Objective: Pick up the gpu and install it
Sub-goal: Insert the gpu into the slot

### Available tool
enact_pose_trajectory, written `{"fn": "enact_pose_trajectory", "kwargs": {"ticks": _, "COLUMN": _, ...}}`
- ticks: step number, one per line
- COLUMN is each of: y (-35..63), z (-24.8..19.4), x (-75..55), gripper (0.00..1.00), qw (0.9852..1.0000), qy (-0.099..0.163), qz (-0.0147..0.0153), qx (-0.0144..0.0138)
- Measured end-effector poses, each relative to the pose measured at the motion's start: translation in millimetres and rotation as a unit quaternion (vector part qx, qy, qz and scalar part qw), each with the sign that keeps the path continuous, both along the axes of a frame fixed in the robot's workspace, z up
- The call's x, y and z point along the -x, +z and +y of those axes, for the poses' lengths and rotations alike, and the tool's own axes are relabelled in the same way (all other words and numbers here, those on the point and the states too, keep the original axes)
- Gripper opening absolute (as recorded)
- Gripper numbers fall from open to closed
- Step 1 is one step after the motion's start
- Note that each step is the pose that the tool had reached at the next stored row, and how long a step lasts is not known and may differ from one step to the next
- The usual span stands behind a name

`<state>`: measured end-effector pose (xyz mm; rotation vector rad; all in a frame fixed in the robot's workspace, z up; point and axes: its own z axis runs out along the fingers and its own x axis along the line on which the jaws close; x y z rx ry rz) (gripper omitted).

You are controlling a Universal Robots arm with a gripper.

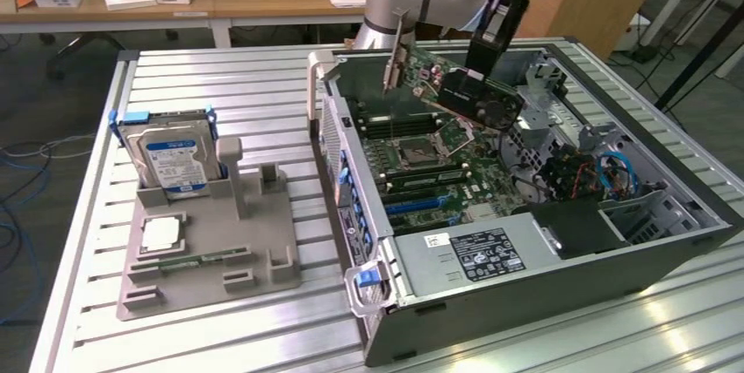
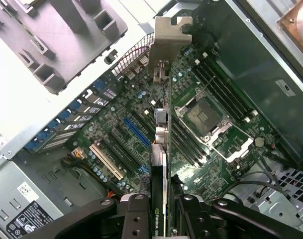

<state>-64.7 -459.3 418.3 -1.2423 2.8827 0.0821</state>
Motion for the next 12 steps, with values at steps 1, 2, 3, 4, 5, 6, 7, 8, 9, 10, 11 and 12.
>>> {"fn": "enact_pose_trajectory", "kwargs": {"ticks": 1, "y": 0.0, "z": 0.0, "x": -0.1, "gripper": 0.26, "qw": 1.0, "qy": 0.003, "qz": 0.0, "qx": 0.0}}
{"fn": "enact_pose_trajectory", "kwargs": {"ticks": 2, "y": 0.0, "z": 0.0, "x": -0.1, "gripper": 0.26, "qw": 1.0, "qy": 0.006, "qz": 0.0, "qx": 0.0}}
{"fn": "enact_pose_trajectory", "kwargs": {"ticks": 3, "y": 0.0, "z": 0.0, "x": -0.1, "gripper": 0.26, "qw": 1.0, "qy": 0.009, "qz": 0.0, "qx": 0.0}}
{"fn": "enact_pose_trajectory", "kwargs": {"ticks": 4, "y": 0.0, "z": 0.0, "x": -0.2, "gripper": 0.26, "qw": 0.9999, "qy": 0.012, "qz": 0.0, "qx": 0.0}}
{"fn": "enact_pose_trajectory", "kwargs": {"ticks": 5, "y": 0.0, "z": 0.0, "x": -0.2, "gripper": 0.26, "qw": 0.9999, "qy": 0.014, "qz": 0.0, "qx": 0.0}}
{"fn": "enact_pose_trajectory", "kwargs": {"ticks": 6, "y": 0.0, "z": 0.0, "x": -0.2, "gripper": 0.26, "qw": 0.9999, "qy": 0.017, "qz": 0.0, "qx": -0.0001}}
{"fn": "enact_pose_trajectory", "kwargs": {"ticks": 7, "y": 0.0, "z": 0.0, "x": -0.3, "gripper": 0.26, "qw": 0.9998, "qy": 0.02, "qz": 0.0, "qx": 0.0}}
{"fn": "enact_pose_trajectory", "kwargs": {"ticks": 8, "y": 0.0, "z": 0.0, "x": -0.3, "gripper": 0.26, "qw": 0.9997, "qy": 0.023, "qz": 0.0, "qx": 0.0}}
{"fn": "enact_pose_trajectory", "kwargs": {"ticks": 9, "y": 0.0, "z": 0.0, "x": -0.3, "gripper": 0.26, "qw": 0.9997, "qy": 0.026, "qz": 0.0, "qx": 0.0}}
{"fn": "enact_pose_trajectory", "kwargs": {"ticks": 10, "y": 0.0, "z": 0.0, "x": -0.4, "gripper": 0.26, "qw": 0.9996, "qy": 0.029, "qz": 0.0, "qx": 0.0}}
{"fn": "enact_pose_trajectory", "kwargs": {"ticks": 11, "y": 0.0, "z": 0.0, "x": -0.4, "gripper": 0.26, "qw": 0.9995, "qy": 0.032, "qz": 0.0, "qx": 0.0}}
{"fn": "enact_pose_trajectory", "kwargs": {"ticks": 12, "y": 0.0, "z": 0.0, "x": -0.5, "gripper": 0.26, "qw": 0.9994, "qy": 0.034, "qz": 0.0, "qx": 0.0}}
